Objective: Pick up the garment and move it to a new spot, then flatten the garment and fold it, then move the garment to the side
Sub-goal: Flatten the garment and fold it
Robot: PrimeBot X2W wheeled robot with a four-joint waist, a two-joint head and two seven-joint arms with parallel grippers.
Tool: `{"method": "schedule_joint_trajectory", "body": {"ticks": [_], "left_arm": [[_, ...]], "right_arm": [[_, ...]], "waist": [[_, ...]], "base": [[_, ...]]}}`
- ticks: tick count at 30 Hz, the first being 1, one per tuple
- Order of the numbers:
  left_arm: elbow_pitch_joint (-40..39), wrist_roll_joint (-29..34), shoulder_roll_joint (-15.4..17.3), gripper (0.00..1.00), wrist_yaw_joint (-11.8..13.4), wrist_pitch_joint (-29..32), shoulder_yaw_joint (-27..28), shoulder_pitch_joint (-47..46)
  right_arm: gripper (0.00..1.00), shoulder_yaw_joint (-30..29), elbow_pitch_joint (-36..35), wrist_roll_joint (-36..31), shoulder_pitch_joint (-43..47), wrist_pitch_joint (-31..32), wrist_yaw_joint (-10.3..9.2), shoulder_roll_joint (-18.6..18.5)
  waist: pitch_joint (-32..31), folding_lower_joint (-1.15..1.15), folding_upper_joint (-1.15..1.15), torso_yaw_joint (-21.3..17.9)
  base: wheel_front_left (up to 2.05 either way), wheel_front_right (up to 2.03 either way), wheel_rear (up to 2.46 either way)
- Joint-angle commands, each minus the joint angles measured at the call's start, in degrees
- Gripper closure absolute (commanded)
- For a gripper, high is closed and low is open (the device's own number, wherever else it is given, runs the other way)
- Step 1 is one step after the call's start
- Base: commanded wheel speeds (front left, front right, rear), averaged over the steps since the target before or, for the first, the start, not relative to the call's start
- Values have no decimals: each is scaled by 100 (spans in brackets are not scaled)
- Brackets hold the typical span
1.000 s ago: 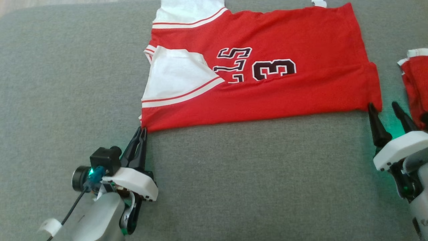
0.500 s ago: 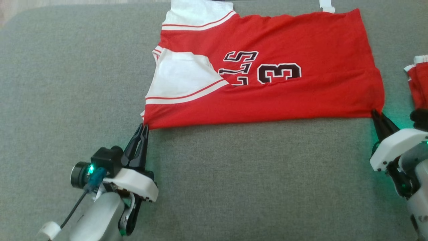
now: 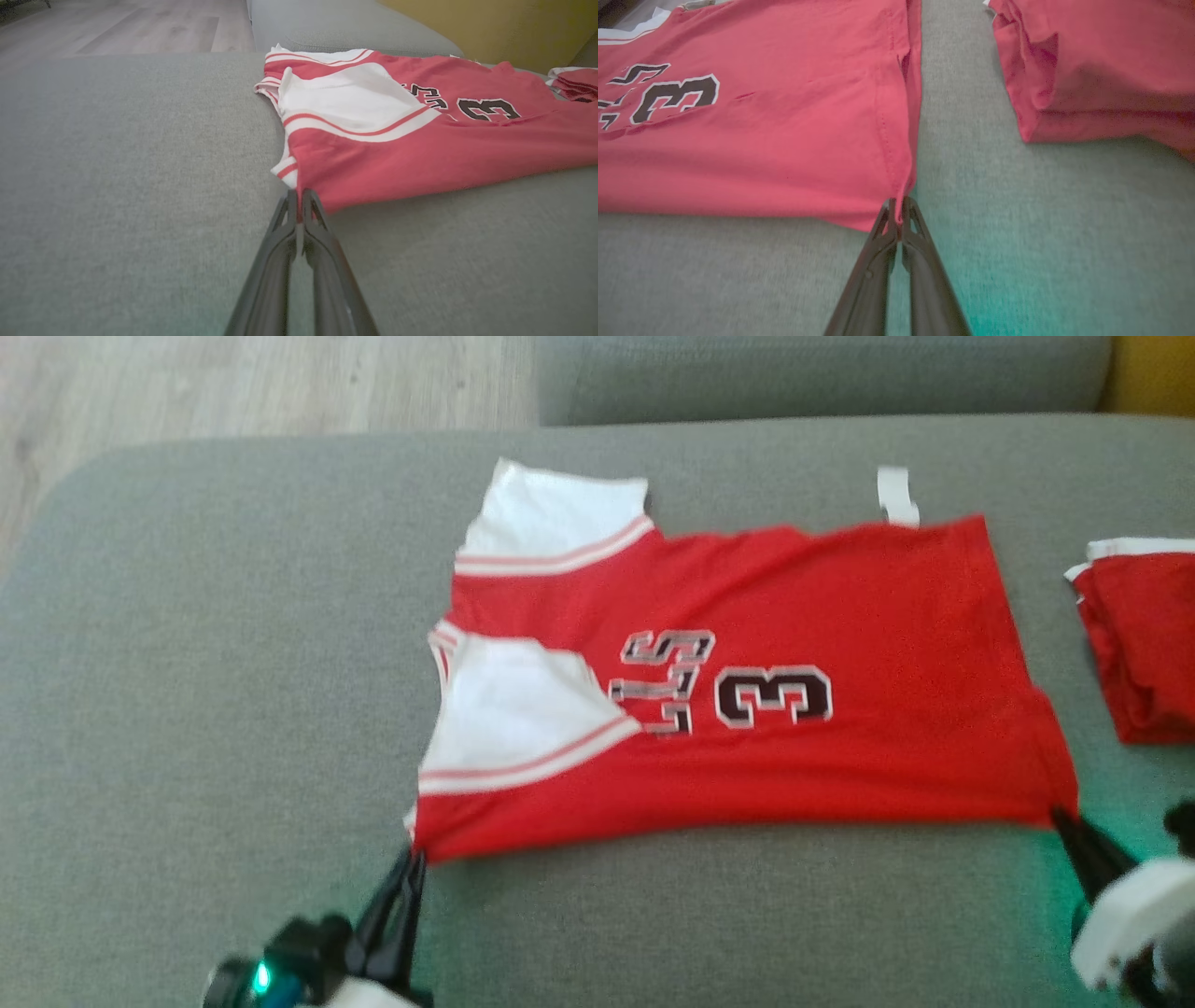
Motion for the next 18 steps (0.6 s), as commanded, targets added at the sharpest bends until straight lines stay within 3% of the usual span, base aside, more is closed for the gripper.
{"method": "schedule_joint_trajectory", "body": {"ticks": [1,9,17,18], "left_arm": [[-323,-63,198,100,102,44,159,94],[-919,-137,323,100,302,282,62,641],[-968,-118,415,100,344,339,69,592],[-978,-125,426,71,350,350,75,589]], "right_arm": [[100,-14,-270,38,250,41,37,-255],[100,-360,-813,33,928,215,37,-184],[100,-681,-1095,-306,1013,330,37,1],[95,-695,-1118,-332,1013,354,37,11]], "waist": [[-133,1,0,-5],[-222,1,0,-18],[-255,1,0,-149],[-259,1,0,-165]], "base": [[0,0,0],[0,0,0],[0,0,0],[0,0,0]]}}
